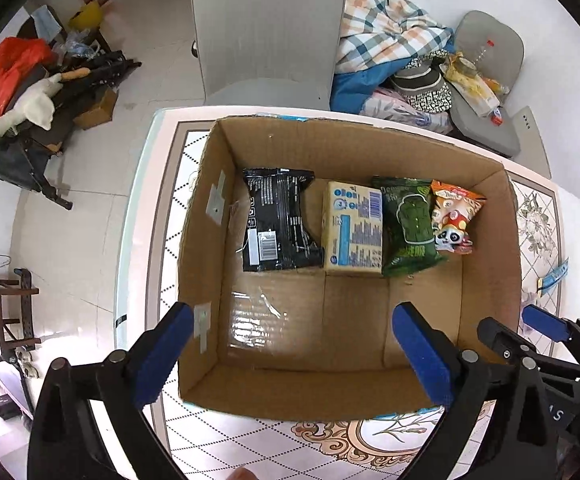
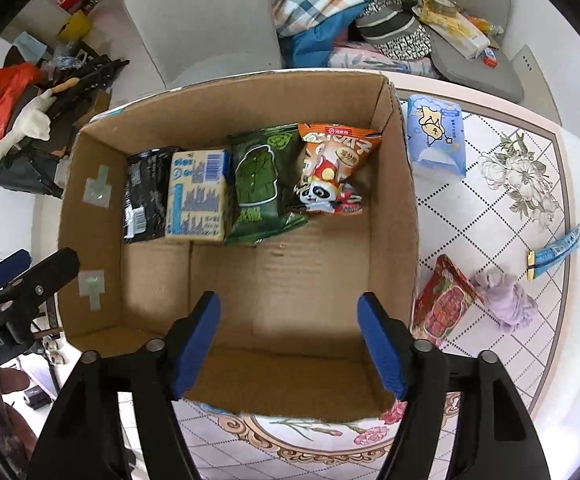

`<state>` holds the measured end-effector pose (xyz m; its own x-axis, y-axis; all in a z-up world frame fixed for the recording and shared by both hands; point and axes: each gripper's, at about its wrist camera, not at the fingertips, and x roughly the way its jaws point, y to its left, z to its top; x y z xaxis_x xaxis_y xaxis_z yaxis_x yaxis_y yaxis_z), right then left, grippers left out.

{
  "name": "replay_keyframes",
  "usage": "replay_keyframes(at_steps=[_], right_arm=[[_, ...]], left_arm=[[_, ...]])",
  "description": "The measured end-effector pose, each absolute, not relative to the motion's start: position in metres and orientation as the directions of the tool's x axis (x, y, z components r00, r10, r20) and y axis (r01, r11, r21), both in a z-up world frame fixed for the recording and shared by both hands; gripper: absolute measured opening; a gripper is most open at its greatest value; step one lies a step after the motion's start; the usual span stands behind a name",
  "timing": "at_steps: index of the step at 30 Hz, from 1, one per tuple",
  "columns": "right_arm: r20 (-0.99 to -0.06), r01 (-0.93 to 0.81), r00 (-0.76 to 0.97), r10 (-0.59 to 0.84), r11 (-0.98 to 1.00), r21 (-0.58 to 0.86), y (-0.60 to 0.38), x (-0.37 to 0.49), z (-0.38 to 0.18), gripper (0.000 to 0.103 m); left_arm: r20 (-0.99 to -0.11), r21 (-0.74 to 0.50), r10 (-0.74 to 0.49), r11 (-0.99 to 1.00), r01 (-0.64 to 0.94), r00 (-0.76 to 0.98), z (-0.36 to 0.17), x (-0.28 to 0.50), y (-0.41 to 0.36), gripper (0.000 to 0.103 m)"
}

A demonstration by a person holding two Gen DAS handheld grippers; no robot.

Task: Organize snacks
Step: 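Place the black bag in the box with the left tool while the right tool places the orange bag, then grasp the blue tissue pack with the left tool while the right tool grasps the lilac cloth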

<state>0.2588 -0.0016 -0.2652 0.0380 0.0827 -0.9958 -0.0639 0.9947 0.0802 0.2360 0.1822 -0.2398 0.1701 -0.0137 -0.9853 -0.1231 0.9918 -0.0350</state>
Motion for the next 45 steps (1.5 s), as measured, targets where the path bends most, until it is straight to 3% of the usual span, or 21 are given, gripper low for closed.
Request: replay_keyframes(at_steps=[3, 4, 6, 9, 20, 28, 33, 37, 45], right_arm=[[-0.995, -0.078, 0.064, 0.08, 0.994, 0.075, -0.002, 0.246, -0.253, 0.079], [-0.994, -0.085, 0.072, 0.077, 0.994, 0.07, -0.002, 0.241, -0.249, 0.082], [-0.992, -0.089, 0.091, 0.081, 0.993, 0.073, -0.003, 0.233, -0.24, 0.098], [-0.99, -0.1, 0.127, 0.065, 0.994, 0.052, -0.004, 0.222, -0.226, 0.102], [-0.969, -0.097, 0.193, 0.157, 0.985, 0.14, -0.02, 0.189, -0.183, 0.103], [-0.957, 0.027, 0.21, 0.199, 0.978, 0.209, -0.104, 0.18, -0.173, 0.103], [-0.965, 0.201, 0.211, 0.158, 0.959, 0.201, -0.195, 0.184, -0.19, 0.103], [-0.98, 0.326, 0.139, 0.139, 0.929, 0.178, -0.266, 0.201, -0.235, 0.103], [-0.996, 0.109, -0.057, 0.071, 0.992, 0.065, -0.29, 0.241, -0.325, 0.103]], left_arm=[[-0.982, -0.026, -0.004, 0.993, -0.115, 0.187, -0.231, 0.225, 0.178, 0.102], [-0.981, -0.02, 0.002, 0.994, -0.112, 0.196, -0.228, 0.221, 0.176, 0.102], [-0.976, 0.0, 0.024, 0.994, -0.11, 0.216, -0.22, 0.214, 0.174, 0.102], [-0.969, 0.017, 0.041, 0.995, -0.1, 0.245, -0.209, 0.203, 0.172, 0.102], [-0.949, 0.025, 0.045, 0.997, -0.068, 0.313, -0.166, 0.176, 0.149, 0.102], [-0.932, 0.07, 0.026, 0.991, 0.11, 0.362, -0.14, 0.201, 0.059, 0.102], [-0.94, 0.118, 0.033, 0.965, 0.234, 0.339, -0.154, 0.239, -0.013, 0.102], [-0.948, 0.188, 0.093, 0.935, 0.301, 0.304, -0.182, 0.271, -0.06, 0.102], [-0.963, 0.26, 0.209, 0.893, 0.368, 0.171, -0.258, 0.329, -0.118, 0.102]])
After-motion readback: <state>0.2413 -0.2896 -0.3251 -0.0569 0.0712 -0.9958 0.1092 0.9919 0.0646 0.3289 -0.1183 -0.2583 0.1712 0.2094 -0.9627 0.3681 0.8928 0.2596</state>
